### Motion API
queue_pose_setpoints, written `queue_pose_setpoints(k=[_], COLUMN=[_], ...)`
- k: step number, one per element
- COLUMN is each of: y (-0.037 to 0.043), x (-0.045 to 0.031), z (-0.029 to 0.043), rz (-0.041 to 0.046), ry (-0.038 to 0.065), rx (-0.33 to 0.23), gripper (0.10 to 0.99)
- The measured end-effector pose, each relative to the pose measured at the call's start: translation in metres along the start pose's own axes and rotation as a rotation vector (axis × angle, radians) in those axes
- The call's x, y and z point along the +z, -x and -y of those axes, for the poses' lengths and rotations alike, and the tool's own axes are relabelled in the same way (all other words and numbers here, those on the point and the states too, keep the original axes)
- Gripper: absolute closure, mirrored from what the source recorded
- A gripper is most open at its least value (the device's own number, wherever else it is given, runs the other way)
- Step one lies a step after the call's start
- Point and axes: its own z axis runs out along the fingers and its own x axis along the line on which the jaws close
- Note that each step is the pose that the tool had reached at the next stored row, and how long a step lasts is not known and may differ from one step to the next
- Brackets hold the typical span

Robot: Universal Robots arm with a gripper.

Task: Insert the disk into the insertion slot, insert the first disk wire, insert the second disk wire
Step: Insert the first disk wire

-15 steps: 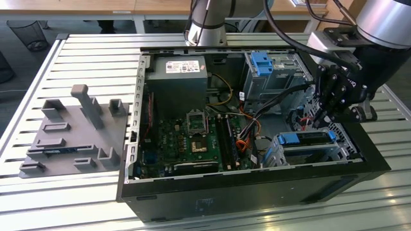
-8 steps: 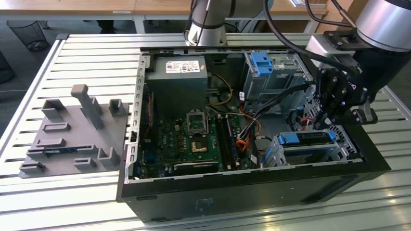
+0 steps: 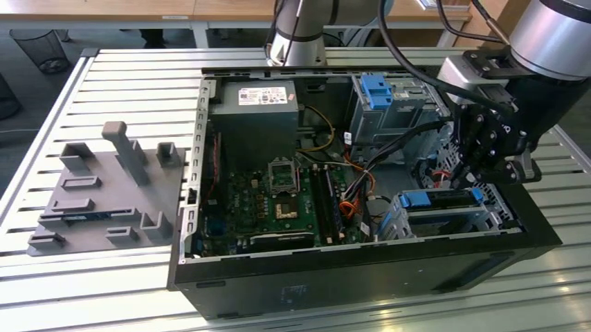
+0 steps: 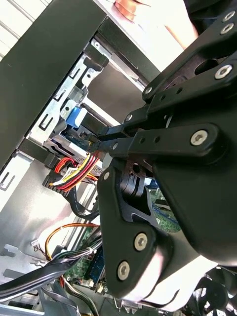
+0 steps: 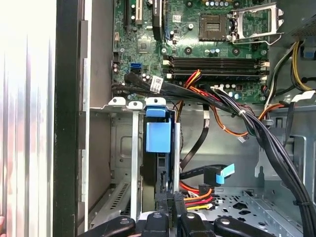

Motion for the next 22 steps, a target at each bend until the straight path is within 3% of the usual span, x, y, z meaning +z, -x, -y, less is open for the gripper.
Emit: queue_pose_setpoints(k=[13, 22], y=[-0.0043, -0.0033], x=[0.0044, 0.0056], z=[-0.0028, -0.0030], rz=[0.0003, 0.0004], ry=[-0.014, -0.015], rx=[-0.010, -0.010], gripper=[0.922, 0.922])
